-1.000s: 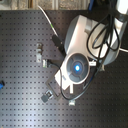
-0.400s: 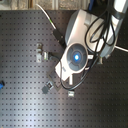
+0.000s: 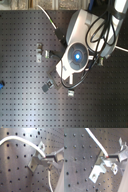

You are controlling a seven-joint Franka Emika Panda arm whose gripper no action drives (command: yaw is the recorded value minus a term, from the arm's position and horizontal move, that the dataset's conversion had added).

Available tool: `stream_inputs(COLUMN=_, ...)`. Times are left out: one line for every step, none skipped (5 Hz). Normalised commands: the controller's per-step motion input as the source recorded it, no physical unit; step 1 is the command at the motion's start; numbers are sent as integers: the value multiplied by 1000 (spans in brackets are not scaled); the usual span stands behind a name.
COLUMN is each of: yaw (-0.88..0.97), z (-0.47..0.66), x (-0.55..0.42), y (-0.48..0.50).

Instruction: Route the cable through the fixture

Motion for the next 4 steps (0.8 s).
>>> stream_inputs(yaw=0, z=8, x=-410, y=-136)
stream_inputs(yaw=46, z=-71, x=-142, y=169)
stream_inputs(yaw=0, z=21, x=0, y=0)
stream_inputs(yaw=34, z=246, x=-135, y=-137)
